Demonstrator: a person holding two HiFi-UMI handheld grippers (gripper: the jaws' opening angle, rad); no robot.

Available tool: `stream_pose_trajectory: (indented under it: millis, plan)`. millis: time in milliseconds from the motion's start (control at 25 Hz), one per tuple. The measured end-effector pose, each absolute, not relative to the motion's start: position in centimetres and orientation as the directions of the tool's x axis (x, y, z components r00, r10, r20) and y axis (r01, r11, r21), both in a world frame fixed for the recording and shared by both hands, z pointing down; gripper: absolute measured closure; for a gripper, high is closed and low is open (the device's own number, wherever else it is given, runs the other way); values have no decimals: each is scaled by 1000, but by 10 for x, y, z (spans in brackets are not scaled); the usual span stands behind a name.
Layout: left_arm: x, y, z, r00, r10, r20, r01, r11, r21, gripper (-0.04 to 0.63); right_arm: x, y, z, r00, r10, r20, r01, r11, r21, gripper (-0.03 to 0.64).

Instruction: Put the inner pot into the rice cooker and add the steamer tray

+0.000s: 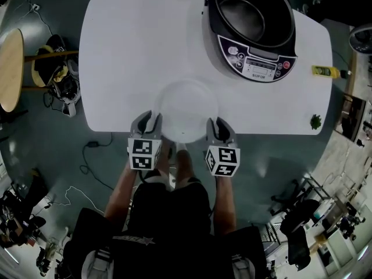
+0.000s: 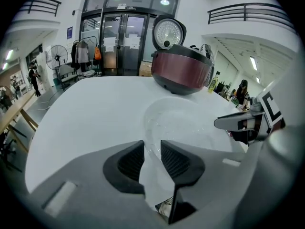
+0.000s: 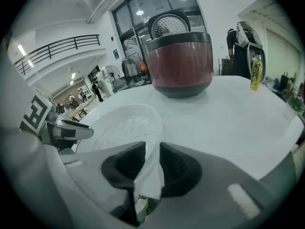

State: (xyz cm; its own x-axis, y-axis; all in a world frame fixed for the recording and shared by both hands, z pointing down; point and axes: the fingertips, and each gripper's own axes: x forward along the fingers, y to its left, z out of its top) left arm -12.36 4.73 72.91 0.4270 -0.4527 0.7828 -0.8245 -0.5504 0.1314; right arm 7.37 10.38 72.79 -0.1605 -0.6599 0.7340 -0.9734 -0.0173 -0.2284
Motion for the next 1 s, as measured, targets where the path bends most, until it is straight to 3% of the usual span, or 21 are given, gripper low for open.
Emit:
stream_pose_trajectory:
  millis: [480,1000]
  plan:
    - [-116,32,701,436,-505,745,-822,-561,100,486,81,91,698,-138,-707,694,-980,-6,-200,518]
    - [-101,12,615,475,-604,640,-813,-580,57,491,94,75,615,-104,-804,585,-989,20,-149,518]
